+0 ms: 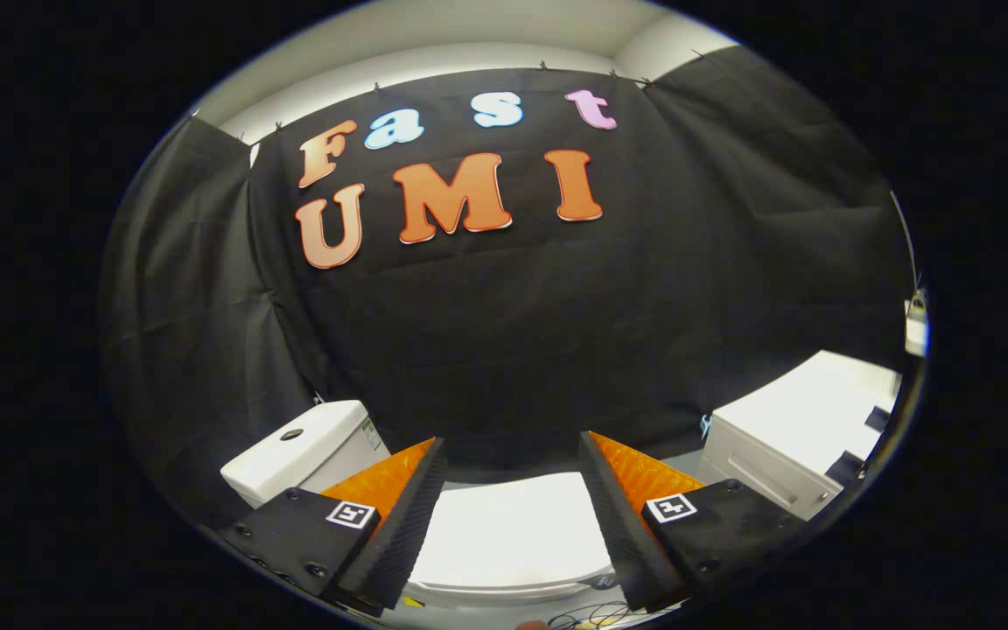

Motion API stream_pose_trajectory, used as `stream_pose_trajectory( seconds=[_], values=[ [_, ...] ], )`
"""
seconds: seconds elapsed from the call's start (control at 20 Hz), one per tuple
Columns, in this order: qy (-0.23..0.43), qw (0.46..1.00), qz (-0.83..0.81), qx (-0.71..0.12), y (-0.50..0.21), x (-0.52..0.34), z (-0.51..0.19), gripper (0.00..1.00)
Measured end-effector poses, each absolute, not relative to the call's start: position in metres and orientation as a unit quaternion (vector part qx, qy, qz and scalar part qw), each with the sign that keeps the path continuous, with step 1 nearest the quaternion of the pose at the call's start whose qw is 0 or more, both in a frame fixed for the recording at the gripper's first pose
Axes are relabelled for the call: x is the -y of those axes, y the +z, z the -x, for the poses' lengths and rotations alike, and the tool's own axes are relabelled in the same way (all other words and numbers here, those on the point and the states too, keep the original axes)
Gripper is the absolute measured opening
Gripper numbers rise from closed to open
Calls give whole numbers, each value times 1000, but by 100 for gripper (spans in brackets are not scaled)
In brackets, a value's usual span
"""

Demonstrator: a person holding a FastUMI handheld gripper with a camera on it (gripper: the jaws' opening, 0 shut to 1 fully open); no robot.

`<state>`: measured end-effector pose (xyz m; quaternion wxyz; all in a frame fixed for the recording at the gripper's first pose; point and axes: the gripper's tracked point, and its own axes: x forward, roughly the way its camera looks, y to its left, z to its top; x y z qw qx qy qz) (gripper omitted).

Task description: Open the toilet lid.

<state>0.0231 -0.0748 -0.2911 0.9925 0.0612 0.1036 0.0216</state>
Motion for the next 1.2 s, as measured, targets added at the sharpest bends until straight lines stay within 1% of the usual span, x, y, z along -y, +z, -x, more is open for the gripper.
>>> stream_pose_trajectory(
  seconds=[0.15, 0.35, 0.5, 0.65, 0.8, 0.95, 1.05, 1.2],
  values=[
    [14, 983, -117, -142, -347, 102, -25, 98],
    [-4, 961, -154, -229, -445, 144, -12, 99],
    [-15, 934, -209, -291, -511, 172, -9, 99],
    [-45, 901, -264, -341, -572, 191, 2, 99],
    [-60, 879, -299, -366, -608, 203, 9, 99],
    [-50, 854, -321, -407, -644, 201, 15, 97],
    [-54, 839, -347, -417, -663, 202, 14, 95],
    [-54, 825, -388, -409, -677, 203, 6, 85]
  ],
)
